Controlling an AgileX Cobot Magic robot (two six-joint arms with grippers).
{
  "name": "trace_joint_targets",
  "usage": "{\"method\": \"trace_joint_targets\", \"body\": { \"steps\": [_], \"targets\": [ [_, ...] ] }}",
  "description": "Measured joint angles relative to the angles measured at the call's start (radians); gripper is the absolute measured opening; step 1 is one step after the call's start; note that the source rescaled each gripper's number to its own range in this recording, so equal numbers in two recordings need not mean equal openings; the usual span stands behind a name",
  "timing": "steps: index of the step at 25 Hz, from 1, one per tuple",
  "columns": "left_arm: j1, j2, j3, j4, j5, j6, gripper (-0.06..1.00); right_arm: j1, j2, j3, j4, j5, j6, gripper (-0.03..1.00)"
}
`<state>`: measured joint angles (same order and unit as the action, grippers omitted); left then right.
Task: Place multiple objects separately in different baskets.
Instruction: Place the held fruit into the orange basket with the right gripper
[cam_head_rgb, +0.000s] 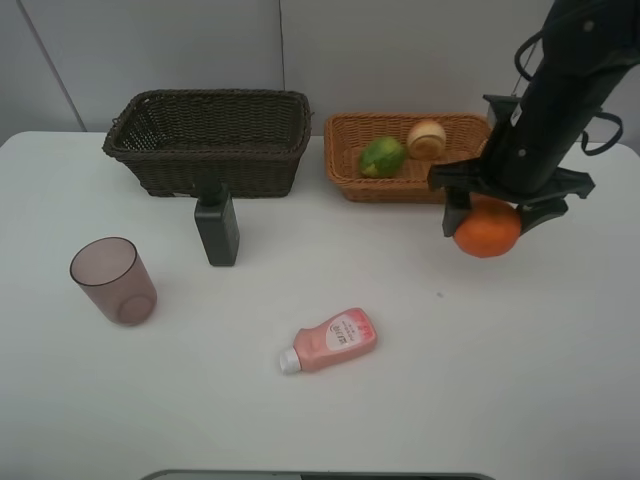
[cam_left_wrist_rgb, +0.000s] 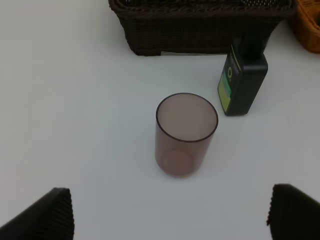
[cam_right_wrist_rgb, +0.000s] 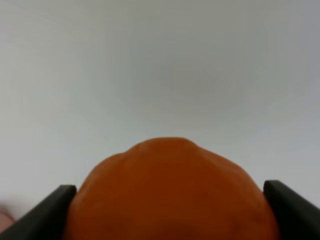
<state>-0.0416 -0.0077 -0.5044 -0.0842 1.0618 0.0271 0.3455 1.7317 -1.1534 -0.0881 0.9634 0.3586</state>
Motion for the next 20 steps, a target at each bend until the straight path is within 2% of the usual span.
{"method": "trace_joint_targets", "body": {
  "steps": [11, 20],
  "targets": [
    [0.0, 0.0, 0.0, 0.0, 0.0, 0.0, 1.0, 0.038, 0.184, -0.396, -0.028, 0.136, -0.042, 0.5],
    [0.0, 0.0, 0.0, 0.0, 0.0, 0.0, 1.0, 0.061, 0.333, -0.627, -0.127, 0.142, -0.05, 0.5]
  ]
}}
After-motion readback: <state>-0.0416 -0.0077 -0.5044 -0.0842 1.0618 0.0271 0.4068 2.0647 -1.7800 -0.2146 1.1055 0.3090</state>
